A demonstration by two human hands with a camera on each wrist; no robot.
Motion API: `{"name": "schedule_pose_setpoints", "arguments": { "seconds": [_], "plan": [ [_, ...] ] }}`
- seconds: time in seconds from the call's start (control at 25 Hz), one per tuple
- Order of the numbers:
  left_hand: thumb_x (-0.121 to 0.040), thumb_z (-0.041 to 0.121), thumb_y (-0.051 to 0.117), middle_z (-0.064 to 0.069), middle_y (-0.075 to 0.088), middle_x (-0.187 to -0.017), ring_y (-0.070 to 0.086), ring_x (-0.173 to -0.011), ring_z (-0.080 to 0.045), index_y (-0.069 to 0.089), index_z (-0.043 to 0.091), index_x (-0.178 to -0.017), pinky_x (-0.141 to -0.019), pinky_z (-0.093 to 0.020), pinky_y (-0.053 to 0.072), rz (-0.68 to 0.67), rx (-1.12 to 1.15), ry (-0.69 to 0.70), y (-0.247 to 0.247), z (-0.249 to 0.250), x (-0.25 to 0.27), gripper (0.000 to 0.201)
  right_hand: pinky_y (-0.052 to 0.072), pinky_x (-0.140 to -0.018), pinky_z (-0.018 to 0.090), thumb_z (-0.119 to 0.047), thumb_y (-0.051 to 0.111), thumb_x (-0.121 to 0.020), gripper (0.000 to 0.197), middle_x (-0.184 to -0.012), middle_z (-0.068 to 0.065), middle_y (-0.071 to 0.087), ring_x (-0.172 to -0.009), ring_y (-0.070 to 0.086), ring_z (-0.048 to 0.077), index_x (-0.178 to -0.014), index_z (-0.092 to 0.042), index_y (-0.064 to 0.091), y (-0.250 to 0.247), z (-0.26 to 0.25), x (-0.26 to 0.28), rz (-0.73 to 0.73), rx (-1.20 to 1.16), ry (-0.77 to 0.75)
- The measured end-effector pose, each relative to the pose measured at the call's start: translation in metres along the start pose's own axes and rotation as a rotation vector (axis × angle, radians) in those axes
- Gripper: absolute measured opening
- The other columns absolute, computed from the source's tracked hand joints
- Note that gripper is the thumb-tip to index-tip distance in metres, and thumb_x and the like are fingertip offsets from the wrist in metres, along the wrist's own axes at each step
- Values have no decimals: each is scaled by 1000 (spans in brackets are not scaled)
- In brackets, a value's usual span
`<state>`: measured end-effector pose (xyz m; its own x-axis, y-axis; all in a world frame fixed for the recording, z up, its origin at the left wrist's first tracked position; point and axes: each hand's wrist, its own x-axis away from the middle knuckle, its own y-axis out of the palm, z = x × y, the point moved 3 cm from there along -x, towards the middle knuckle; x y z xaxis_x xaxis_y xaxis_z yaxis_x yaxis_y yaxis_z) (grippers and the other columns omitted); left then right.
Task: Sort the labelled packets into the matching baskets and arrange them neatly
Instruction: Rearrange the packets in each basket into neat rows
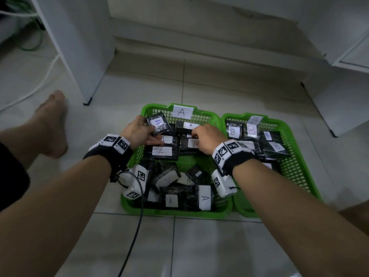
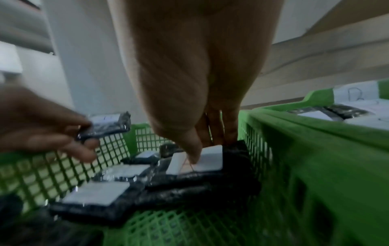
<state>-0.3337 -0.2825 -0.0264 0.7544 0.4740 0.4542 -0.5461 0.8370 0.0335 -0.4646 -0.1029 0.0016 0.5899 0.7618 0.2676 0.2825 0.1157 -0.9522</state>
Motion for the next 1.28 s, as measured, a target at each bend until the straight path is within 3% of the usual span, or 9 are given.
{"name": "schedule_pose_setpoints", "arguments": {
  "seconds": [0.12, 0.32, 0.56, 0.64, 0.8, 0.96, 1.04, 1.16, 1.28],
  "plan": [
    [-101, 4, 46, -24, 70, -81, 73, -74, -43, 41, 16, -117, -64, -40, 63, -4, -17, -6, 0, -1, -2, 21, 55, -70, 32, -7, 69, -84, 8, -88, 2, 63, -83, 65, 22, -91, -11, 68, -1, 0, 4, 32, 80, 10],
    [-101, 2, 46, -23, 69, -79, 73, -69, -41, 42, 14, -112, -62, -40, 63, -5, -32, 9, 0, -2, -4, 17, 46, -71, 29, 4, 71, -81, 22, -96, 7, 63, -87, 62, 25, -99, -8, 70, -1, -3, 2, -3, 152, -21],
    [-98, 3, 51, -16, 72, -73, 74, -73, -32, 41, 5, -118, -79, -44, 60, 2, -206, -2, 4, 3, -4, 22, 54, -83, 32, 5, 62, -90, 16, -78, 1, 52, -80, 56, 22, -86, -10, 61, 3, -16, 1, 15, 159, -42],
    [-97, 5, 54, -16, 69, -88, 73, -68, -15, 41, -2, -117, -67, -28, 60, -9, -511, 9, 11, 4, 1, 25, 53, -84, 32, 5, 61, -91, 16, -82, 2, 55, -81, 56, 22, -86, -10, 61, 4, -15, 2, 10, 146, -39],
    [-98, 11, 48, -23, 64, -116, 70, -90, -31, 34, -3, -134, -83, -42, 58, -16, -827, 20, 21, 3, 1, 41, 52, -81, 34, 6, 59, -91, 15, -89, 7, 57, -85, 59, 25, -94, -7, 67, 4, -11, 3, 12, 161, -44],
    [-98, 23, 54, -13, 59, -114, 58, -79, -19, 43, 5, -108, -77, -31, 48, -46, -941, 18, 17, 5, 1, 23, 55, -83, 37, 6, 59, -90, 15, -92, 10, 63, -90, 65, 28, -93, -6, 67, 5, -10, 3, 13, 144, -36],
    [-98, 19, 53, -13, 62, -108, 61, -77, -19, 42, 6, -109, -74, -29, 55, -40, -903, 73, 19, 7, 0, 21, 56, -82, 37, 5, 63, -89, 15, -95, 10, 66, -91, 66, 28, -97, -6, 68, 3, -8, 5, 20, 123, -19],
    [-98, 6, 52, -7, 63, -86, 63, -66, -13, 38, 4, -111, -46, -13, 51, 19, -677, 89, 15, 9, 2, 19, 56, -81, 36, 2, 72, -83, 23, -96, 6, 67, -90, 65, 25, -103, -9, 68, 1, -3, 12, 62, 74, -6],
    [-99, 5, 50, -19, 72, -92, 73, -78, -32, 42, -2, -116, -69, -38, 63, -13, -406, 33, 10, 10, 2, 21, 53, -78, 31, 3, 75, -80, 24, -96, 4, 65, -90, 63, 22, -100, -9, 68, -6, 4, 21, 124, 39, 18]
  ]
}}
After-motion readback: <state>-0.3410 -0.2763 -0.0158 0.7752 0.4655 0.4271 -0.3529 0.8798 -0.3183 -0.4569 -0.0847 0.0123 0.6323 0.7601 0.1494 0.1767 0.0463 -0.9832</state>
